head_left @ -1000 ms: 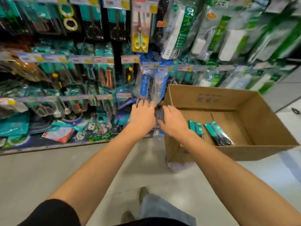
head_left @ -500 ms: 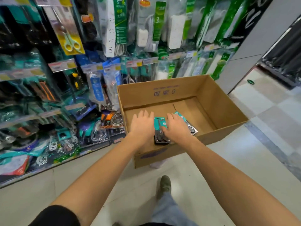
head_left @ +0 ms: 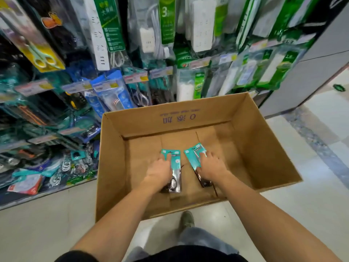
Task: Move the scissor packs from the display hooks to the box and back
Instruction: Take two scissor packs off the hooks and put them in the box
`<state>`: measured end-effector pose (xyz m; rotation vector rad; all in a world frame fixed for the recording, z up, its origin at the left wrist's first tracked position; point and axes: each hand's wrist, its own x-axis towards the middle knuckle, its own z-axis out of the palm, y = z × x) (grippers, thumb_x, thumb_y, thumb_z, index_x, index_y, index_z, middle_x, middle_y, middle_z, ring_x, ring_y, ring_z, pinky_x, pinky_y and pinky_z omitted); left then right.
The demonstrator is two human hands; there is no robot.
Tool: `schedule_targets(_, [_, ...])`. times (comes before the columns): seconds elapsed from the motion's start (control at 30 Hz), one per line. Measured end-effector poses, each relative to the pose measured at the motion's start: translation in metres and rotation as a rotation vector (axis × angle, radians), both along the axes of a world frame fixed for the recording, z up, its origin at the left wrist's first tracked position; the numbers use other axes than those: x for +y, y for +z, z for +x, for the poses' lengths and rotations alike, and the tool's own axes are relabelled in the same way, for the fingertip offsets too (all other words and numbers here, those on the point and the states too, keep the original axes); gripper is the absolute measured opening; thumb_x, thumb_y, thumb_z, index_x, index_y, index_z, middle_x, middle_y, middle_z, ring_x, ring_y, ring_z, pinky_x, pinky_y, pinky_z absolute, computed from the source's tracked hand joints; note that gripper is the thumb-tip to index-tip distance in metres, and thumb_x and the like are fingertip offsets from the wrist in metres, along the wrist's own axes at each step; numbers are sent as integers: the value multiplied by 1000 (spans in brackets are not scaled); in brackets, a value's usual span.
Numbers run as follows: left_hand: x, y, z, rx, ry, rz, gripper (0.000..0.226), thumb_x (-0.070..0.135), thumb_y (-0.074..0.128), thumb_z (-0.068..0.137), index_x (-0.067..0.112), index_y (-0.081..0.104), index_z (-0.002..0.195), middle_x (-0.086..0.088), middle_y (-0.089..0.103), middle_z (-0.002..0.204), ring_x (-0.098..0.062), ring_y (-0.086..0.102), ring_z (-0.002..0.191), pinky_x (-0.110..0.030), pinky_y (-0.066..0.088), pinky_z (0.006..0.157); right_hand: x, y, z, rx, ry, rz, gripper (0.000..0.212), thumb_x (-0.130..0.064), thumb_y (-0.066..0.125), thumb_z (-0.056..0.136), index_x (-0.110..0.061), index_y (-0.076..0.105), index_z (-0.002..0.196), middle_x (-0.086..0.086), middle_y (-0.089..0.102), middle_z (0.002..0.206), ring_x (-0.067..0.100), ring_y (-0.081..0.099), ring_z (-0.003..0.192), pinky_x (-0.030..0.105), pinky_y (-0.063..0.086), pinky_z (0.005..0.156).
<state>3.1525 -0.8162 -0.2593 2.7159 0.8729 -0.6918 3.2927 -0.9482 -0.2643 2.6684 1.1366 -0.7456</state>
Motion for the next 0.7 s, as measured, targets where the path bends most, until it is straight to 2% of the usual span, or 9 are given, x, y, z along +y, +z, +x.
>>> schedule_targets(0.13, [-5, -16, 10, 62, 123, -81, 71, 42, 48, 97, 17, 14, 154, -23, 44, 143, -39, 41, 130, -44, 33, 107, -3, -12, 26, 116, 127, -146, 69, -32, 51, 91, -20, 18, 150, 16, 36, 145, 36, 40, 128, 42, 39, 103])
schedule_targets(0.27, [-11, -24, 9, 97, 206, -149, 68, 44, 55, 93, 21, 25, 149, -19, 50, 134, -36, 49, 122, -40, 42, 95, -6, -23, 45, 98, 220, -190, 60, -24, 57, 88, -19, 31, 142, 13, 49, 136, 32, 46, 121, 38, 44, 97])
schedule_targets(0.37, [-9, -30, 6, 112, 279, -232, 57, 40, 63, 89, 18, 41, 136, -14, 57, 127, -33, 56, 115, -38, 45, 90, -9, -30, 55, 130, 200, -182, 56, -26, 63, 85, -20, 39, 136, 13, 52, 131, 30, 50, 118, 36, 46, 96])
schedule_targets(0.5, [-3, -34, 0, 74, 375, -311, 66, 32, 71, 85, 18, 39, 142, -14, 52, 131, -31, 50, 121, -36, 42, 100, -9, -36, 66, 277, 100, -146, 75, -24, 76, 76, -25, 37, 140, 12, 50, 134, 29, 52, 120, 33, 46, 98])
schedule_targets(0.63, [3, -36, -6, 32, 452, -379, 86, 29, 80, 77, 24, 34, 149, -12, 46, 139, -28, 44, 130, -29, 34, 107, -10, -34, 78, 338, 89, -96, 77, -16, 80, 72, -23, 41, 138, 8, 51, 134, 26, 52, 119, 28, 44, 94])
schedule_targets(0.7, [7, -36, -9, -2, 484, -424, 91, 25, 82, 75, 27, 32, 151, -10, 44, 146, -25, 42, 134, -28, 33, 110, -11, -32, 85, 403, 61, -76, 73, -13, 82, 71, -23, 45, 133, 5, 53, 128, 23, 55, 108, 25, 44, 83])
